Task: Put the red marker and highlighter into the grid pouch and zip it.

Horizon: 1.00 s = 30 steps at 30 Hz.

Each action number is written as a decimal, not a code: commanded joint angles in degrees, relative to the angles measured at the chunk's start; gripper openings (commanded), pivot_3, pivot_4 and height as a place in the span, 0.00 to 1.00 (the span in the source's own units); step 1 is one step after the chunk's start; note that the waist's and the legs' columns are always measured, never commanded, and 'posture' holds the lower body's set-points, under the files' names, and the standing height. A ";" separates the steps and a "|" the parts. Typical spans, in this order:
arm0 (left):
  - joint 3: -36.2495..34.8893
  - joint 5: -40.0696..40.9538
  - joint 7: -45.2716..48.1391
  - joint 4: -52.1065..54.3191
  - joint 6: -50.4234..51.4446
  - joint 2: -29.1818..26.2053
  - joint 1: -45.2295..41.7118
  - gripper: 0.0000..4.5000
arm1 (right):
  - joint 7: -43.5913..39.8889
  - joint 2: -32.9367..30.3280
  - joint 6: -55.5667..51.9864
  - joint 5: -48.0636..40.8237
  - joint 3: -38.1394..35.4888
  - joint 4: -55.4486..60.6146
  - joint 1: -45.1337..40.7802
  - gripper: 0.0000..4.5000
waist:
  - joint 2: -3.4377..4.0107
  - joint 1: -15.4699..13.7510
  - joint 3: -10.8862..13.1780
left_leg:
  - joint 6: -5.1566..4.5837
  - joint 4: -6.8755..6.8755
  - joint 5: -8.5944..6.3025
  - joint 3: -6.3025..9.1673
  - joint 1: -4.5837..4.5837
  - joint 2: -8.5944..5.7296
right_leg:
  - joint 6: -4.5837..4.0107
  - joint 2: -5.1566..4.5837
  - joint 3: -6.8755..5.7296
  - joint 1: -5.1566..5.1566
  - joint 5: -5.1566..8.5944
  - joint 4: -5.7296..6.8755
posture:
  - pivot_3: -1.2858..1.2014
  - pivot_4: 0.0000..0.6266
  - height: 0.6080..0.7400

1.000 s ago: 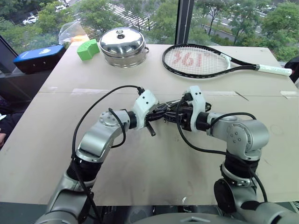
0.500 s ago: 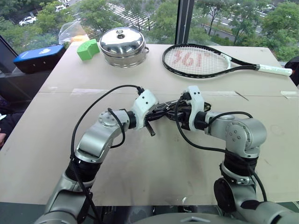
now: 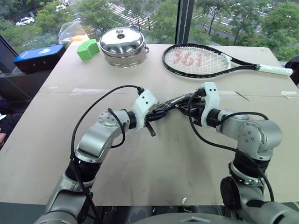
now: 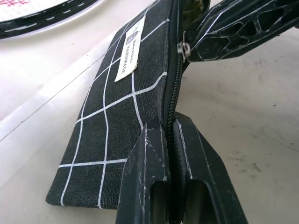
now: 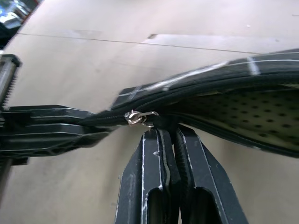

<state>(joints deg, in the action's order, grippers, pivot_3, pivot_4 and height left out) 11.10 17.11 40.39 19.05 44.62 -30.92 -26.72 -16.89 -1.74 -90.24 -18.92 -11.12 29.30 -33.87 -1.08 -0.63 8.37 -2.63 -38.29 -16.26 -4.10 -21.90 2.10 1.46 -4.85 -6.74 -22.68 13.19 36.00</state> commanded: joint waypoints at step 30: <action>-19.50 18.73 19.86 -1.02 -20.72 -12.92 22.33 0.99 | -35.66 -35.63 56.32 -9.98 -21.13 8.27 51.33 1.00 | 0.12 -0.19 0.08 | -0.32 0.09 -0.21 -0.10 0.05 0.16 | 0.22 -0.21 0.31 0.02 0.14 -0.24 | 0.52 0.24 1.00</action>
<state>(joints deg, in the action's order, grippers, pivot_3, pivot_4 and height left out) -5.12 31.40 59.03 14.07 22.20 -43.24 -5.17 -48.63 -36.50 -38.28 -26.78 -27.78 35.29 16.66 -0.96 -0.82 8.45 -3.01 -38.20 -16.51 -4.20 -21.84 2.26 1.74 -5.12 -6.42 -22.66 13.37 35.74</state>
